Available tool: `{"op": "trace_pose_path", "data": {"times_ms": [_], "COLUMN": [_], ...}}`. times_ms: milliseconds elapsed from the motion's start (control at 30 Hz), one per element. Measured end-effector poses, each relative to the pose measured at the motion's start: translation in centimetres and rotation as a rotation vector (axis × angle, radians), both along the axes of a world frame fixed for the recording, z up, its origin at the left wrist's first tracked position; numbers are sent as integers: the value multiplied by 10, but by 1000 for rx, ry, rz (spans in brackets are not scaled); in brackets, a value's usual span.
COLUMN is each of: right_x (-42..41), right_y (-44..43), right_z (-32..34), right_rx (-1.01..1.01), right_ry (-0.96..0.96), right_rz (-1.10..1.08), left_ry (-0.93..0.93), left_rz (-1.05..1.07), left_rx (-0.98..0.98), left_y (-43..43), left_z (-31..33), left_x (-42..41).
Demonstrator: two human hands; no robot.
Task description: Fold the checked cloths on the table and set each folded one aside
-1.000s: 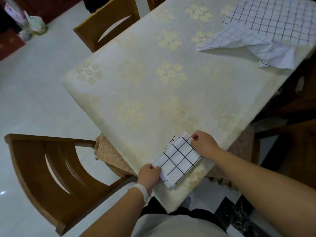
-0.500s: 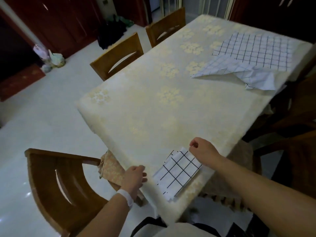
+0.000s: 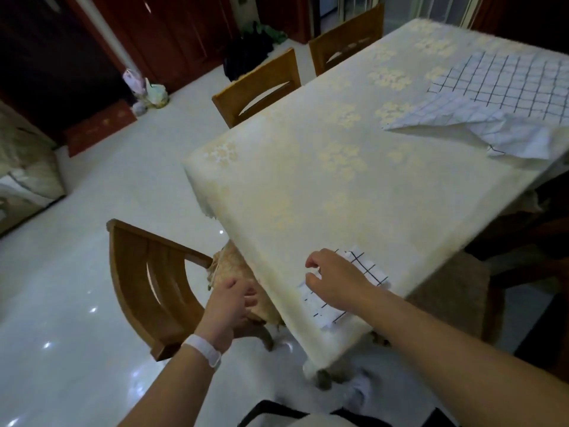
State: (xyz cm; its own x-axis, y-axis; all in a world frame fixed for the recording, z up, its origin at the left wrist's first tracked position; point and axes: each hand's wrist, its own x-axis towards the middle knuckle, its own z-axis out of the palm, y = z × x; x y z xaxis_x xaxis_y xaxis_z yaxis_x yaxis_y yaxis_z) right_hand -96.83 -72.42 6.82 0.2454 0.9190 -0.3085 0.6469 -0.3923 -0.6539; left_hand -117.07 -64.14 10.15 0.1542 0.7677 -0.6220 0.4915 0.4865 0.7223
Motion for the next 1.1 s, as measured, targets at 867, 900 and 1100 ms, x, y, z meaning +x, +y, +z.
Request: {"op": "trace_pose_path", "data": {"times_ms": [867, 900, 1100], "right_x": [-414, -425, -472], "right_y": [105, 110, 140], "right_z": [74, 77, 86], "right_rx": [78, 91, 88], "right_ry": [-337, -344, -367], "right_rz": [412, 430, 529], "left_ry": [375, 392, 373], "left_rz": [-161, -158, -88], "left_rx": [486, 500, 514], "left_y": [53, 54, 59], "left_z": [22, 23, 22], "left_x": [-445, -457, -500]}}
